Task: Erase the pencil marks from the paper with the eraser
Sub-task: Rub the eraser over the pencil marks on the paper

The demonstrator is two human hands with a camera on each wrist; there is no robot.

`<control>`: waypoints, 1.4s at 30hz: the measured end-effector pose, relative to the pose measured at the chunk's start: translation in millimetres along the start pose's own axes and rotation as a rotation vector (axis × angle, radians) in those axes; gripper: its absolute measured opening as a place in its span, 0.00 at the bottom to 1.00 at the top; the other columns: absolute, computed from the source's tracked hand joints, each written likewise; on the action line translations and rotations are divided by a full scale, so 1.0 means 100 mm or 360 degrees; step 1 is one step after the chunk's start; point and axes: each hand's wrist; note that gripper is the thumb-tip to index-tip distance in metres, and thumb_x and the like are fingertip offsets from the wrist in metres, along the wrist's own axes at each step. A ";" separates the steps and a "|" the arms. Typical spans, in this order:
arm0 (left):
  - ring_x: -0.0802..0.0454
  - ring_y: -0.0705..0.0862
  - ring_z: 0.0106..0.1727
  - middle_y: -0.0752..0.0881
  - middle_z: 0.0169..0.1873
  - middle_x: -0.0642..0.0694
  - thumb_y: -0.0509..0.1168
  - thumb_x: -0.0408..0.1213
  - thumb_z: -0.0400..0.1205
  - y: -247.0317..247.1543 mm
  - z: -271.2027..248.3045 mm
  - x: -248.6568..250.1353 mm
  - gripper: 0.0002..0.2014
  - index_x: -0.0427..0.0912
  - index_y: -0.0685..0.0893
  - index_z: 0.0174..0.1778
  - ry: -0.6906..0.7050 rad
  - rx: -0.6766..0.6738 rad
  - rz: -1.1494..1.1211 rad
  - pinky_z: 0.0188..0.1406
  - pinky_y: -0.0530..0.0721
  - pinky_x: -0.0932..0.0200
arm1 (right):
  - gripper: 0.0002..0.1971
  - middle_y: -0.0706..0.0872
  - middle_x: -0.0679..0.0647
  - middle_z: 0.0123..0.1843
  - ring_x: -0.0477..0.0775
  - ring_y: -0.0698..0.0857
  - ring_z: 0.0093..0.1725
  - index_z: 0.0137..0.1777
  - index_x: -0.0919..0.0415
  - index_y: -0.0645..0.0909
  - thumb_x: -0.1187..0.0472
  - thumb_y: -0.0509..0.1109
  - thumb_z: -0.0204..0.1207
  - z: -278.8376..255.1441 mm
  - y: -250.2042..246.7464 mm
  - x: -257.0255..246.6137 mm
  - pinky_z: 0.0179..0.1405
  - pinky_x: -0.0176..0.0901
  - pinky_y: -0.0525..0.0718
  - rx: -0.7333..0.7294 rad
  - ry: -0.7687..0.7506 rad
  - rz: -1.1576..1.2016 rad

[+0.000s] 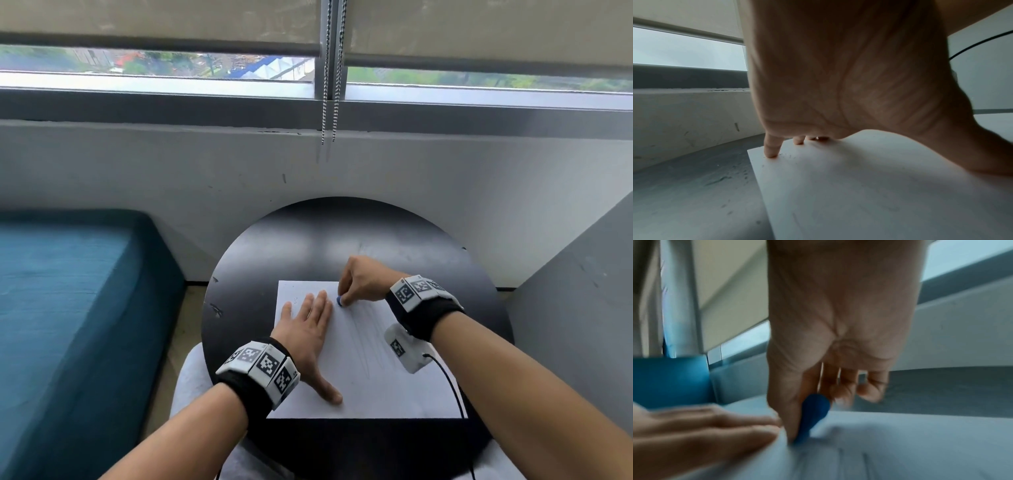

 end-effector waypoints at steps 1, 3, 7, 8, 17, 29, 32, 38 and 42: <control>0.41 0.30 0.85 0.28 0.84 0.42 0.74 0.76 0.58 0.00 0.00 0.00 0.78 0.36 0.28 0.84 0.0000 -0.0001 0.0001 0.83 0.39 0.32 | 0.03 0.86 0.53 0.28 0.41 0.79 0.25 0.37 0.62 0.91 0.65 0.81 0.64 -0.03 0.00 -0.01 0.26 0.30 0.72 -0.0127 0.0010 -0.0011; 0.41 0.30 0.85 0.28 0.84 0.42 0.74 0.76 0.58 0.00 0.00 0.00 0.78 0.36 0.28 0.84 0.0000 0.0000 -0.0009 0.83 0.39 0.32 | 0.04 0.87 0.52 0.29 0.41 0.81 0.26 0.38 0.61 0.92 0.63 0.81 0.63 -0.04 -0.01 -0.03 0.25 0.29 0.73 -0.0253 0.0025 -0.0061; 0.41 0.30 0.85 0.29 0.85 0.42 0.74 0.76 0.58 0.00 0.00 0.00 0.79 0.36 0.28 0.84 -0.0006 0.0007 -0.0005 0.83 0.38 0.31 | 0.03 0.87 0.52 0.29 0.41 0.80 0.26 0.37 0.61 0.92 0.64 0.81 0.64 0.04 0.00 -0.01 0.27 0.32 0.73 0.0030 -0.0004 -0.0007; 0.41 0.30 0.85 0.29 0.85 0.42 0.74 0.76 0.58 0.00 0.00 0.00 0.79 0.36 0.28 0.84 -0.0007 0.0008 -0.0006 0.83 0.38 0.31 | 0.02 0.87 0.53 0.28 0.42 0.80 0.26 0.36 0.62 0.91 0.65 0.81 0.64 0.03 0.02 -0.01 0.27 0.32 0.73 0.0034 -0.0001 0.0013; 0.42 0.31 0.86 0.29 0.85 0.42 0.74 0.76 0.58 -0.01 -0.01 0.00 0.79 0.36 0.28 0.84 -0.0012 0.0018 0.0005 0.83 0.39 0.32 | 0.02 0.85 0.50 0.25 0.45 0.80 0.27 0.35 0.61 0.91 0.64 0.81 0.62 0.04 0.02 -0.11 0.28 0.34 0.74 -0.0023 0.0018 -0.0060; 0.41 0.30 0.85 0.28 0.84 0.42 0.74 0.76 0.58 0.00 -0.01 0.01 0.78 0.36 0.29 0.84 -0.0032 0.0012 0.0013 0.83 0.40 0.32 | 0.04 0.88 0.54 0.29 0.44 0.83 0.27 0.36 0.63 0.91 0.65 0.80 0.61 -0.07 0.02 -0.04 0.30 0.34 0.78 -0.0278 0.0081 -0.0125; 0.41 0.30 0.85 0.28 0.84 0.42 0.74 0.76 0.59 -0.01 -0.01 0.02 0.78 0.35 0.29 0.84 -0.0038 0.0007 0.0019 0.83 0.39 0.32 | 0.04 0.89 0.53 0.30 0.44 0.84 0.29 0.36 0.61 0.91 0.64 0.81 0.61 -0.07 0.01 -0.06 0.32 0.36 0.80 -0.0278 0.0074 -0.0150; 0.41 0.31 0.86 0.28 0.85 0.41 0.74 0.75 0.59 -0.02 -0.02 0.02 0.78 0.35 0.29 0.84 -0.0039 0.0009 0.0023 0.83 0.39 0.33 | 0.04 0.91 0.59 0.35 0.44 0.83 0.30 0.37 0.63 0.92 0.65 0.80 0.62 -0.17 0.02 0.00 0.31 0.35 0.79 -0.0282 0.0034 -0.0070; 0.41 0.31 0.86 0.29 0.85 0.41 0.74 0.76 0.59 -0.02 -0.01 0.02 0.78 0.35 0.29 0.84 -0.0039 0.0013 0.0024 0.83 0.40 0.32 | 0.05 0.92 0.56 0.36 0.45 0.84 0.32 0.38 0.60 0.92 0.62 0.82 0.62 -0.14 0.03 -0.02 0.33 0.39 0.79 -0.0164 0.0002 -0.0135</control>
Point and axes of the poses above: each hand's wrist, its own z-axis towards the middle knuckle, its own y-axis out of the palm, x = y × z
